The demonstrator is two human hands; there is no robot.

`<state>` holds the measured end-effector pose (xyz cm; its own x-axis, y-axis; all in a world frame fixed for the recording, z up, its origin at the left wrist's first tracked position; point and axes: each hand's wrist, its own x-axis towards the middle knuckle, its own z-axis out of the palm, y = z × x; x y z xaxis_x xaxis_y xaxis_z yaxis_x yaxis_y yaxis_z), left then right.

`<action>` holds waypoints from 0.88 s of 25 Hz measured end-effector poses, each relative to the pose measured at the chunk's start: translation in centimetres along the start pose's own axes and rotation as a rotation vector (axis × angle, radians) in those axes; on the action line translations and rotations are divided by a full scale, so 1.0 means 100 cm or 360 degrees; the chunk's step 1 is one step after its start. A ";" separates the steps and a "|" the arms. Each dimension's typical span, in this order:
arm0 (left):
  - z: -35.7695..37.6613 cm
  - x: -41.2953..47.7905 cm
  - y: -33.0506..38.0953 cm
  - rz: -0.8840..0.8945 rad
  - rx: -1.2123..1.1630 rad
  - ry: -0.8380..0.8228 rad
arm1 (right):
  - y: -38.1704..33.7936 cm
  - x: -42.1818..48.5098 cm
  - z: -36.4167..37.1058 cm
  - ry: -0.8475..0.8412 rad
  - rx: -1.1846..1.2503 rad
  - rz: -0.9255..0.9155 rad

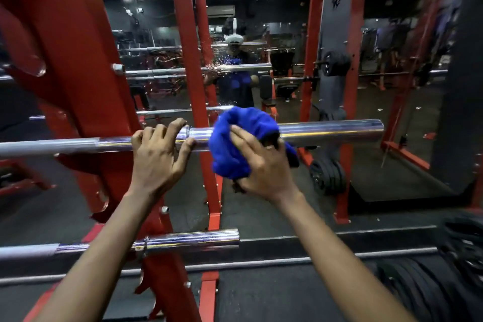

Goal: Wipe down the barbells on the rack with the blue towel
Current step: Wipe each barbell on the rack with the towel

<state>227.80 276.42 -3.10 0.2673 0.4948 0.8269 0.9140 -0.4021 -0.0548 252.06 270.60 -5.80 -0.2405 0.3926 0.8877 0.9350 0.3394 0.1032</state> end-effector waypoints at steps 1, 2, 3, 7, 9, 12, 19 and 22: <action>-0.001 0.003 0.000 0.0015 0.0025 -0.0029 | 0.024 -0.019 -0.006 0.0054 0.0022 0.0025; -0.004 0.006 0.000 0.0029 0.0046 -0.0065 | 0.046 -0.035 -0.014 0.0112 0.0032 0.0135; -0.007 0.011 -0.001 0.0040 0.0058 -0.0106 | 0.066 -0.048 -0.024 0.0161 0.0025 0.0288; -0.025 0.037 0.006 -0.0137 0.0001 -0.0452 | 0.099 -0.050 -0.056 0.0265 -0.0208 0.0855; -0.029 0.056 0.009 -0.0385 -0.0068 -0.0760 | 0.093 -0.031 -0.061 0.0301 -0.0310 0.1088; -0.026 0.055 0.010 -0.0388 -0.0250 -0.0631 | 0.065 0.003 -0.055 0.0283 -0.0407 0.1344; -0.007 -0.002 -0.011 0.0246 -0.0293 -0.0057 | -0.034 0.016 -0.008 -0.0119 -0.0128 0.0435; -0.005 -0.002 -0.006 0.0167 -0.0221 -0.0058 | 0.008 -0.004 -0.025 -0.0191 0.0022 0.0055</action>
<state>227.05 276.15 -2.93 0.3723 0.4712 0.7996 0.8300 -0.5545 -0.0597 253.57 268.64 -4.96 -0.2383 0.5035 0.8305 0.9398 0.3351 0.0665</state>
